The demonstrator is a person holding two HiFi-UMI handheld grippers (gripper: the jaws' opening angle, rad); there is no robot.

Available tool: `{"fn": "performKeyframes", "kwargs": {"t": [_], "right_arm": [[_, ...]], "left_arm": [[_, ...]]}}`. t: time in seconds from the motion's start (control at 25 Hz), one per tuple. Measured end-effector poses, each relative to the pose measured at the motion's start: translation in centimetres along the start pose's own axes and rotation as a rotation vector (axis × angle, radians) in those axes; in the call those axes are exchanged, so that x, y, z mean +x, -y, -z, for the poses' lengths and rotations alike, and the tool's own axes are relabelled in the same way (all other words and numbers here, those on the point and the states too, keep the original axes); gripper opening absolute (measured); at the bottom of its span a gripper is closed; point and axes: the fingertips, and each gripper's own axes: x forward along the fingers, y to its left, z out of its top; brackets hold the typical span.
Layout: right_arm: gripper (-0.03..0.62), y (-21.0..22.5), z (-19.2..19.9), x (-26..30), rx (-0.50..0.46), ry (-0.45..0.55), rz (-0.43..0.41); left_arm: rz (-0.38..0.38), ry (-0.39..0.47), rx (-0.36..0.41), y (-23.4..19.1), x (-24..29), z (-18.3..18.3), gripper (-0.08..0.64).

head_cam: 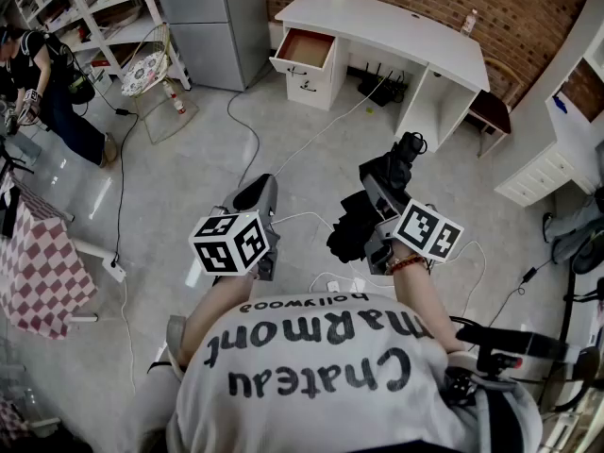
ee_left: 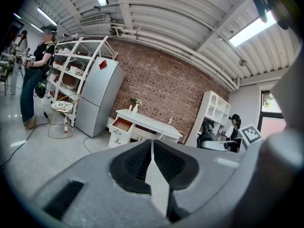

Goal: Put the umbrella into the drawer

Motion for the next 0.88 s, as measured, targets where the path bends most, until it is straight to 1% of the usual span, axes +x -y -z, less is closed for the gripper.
{"fn": "performKeyframes", "kwargs": {"t": [0.28,0.48,0.64,0.88], "right_arm": [[0.229,0.3,-0.1,0.6,-0.028,-0.023,0.001],[0.229,0.2,-0.1,0.7,-0.003,-0.023,-0.033],[0.229,-0.1,-0.3,1.3,0.042,-0.009,-0.072],[0.229,0.7,1.7,4.0,0.073,-0.084,-0.035]], "left_arm": [[0.001,0.018,-0.019,0.2,0.6,-0.3,0.029],[-0.010,0.022,-0.017,0.2,0.7,0.0,0.029],[-0.019,0.005,-0.031,-0.2,0.7,0.5,0.029],[-0.021,0.026,-0.084,-2.5,1.6,0.0,0.029]]}}
